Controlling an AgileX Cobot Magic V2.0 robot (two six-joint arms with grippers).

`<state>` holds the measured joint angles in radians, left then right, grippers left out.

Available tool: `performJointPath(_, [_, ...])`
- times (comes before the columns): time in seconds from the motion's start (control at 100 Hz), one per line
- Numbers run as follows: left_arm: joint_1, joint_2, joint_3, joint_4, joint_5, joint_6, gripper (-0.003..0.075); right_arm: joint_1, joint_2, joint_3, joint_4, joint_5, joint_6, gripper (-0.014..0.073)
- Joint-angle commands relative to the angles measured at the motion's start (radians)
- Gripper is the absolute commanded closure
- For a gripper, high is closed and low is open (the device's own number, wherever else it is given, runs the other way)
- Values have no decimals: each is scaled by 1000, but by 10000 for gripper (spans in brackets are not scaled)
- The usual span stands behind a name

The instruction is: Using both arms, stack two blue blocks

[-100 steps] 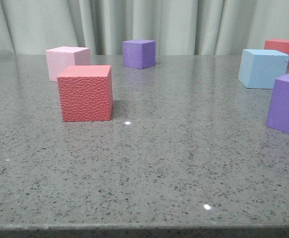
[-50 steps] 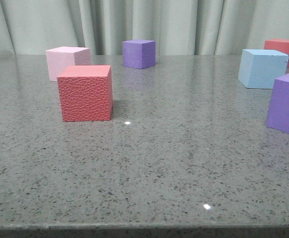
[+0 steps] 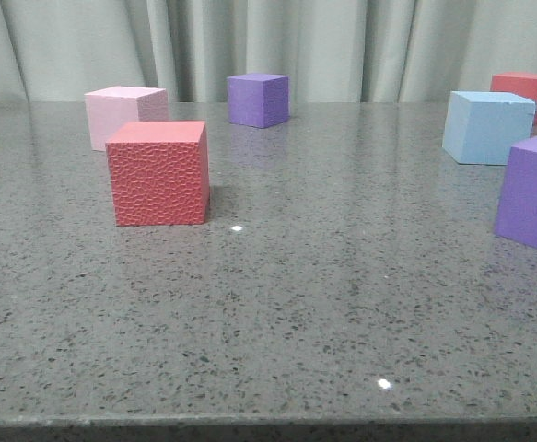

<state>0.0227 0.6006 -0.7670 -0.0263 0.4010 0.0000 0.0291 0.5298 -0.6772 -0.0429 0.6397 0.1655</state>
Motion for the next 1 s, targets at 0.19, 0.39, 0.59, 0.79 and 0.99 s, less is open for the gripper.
performJointPath(0.19, [2, 60, -53, -11, -55, 0, 447, 4, 75, -57, 34, -59, -14, 146])
performJointPath(0.39, [2, 60, -53, -11, -62, 0, 112, 4, 75, -57, 36, -51, -14, -67])
performJointPath(0.59, [2, 60, -53, -11, -57, 0, 64, 4, 75, -57, 36, -26, -14, -60])
performJointPath(0.79, [2, 67, -50, 3, -40, 0, 99, 4, 75, -54, 37, -36, -14, -60])
performJointPath(0.99, [46, 87, -71, 32, -4, -35, 166, 4, 161, -138, 43, 39, -14, -60])
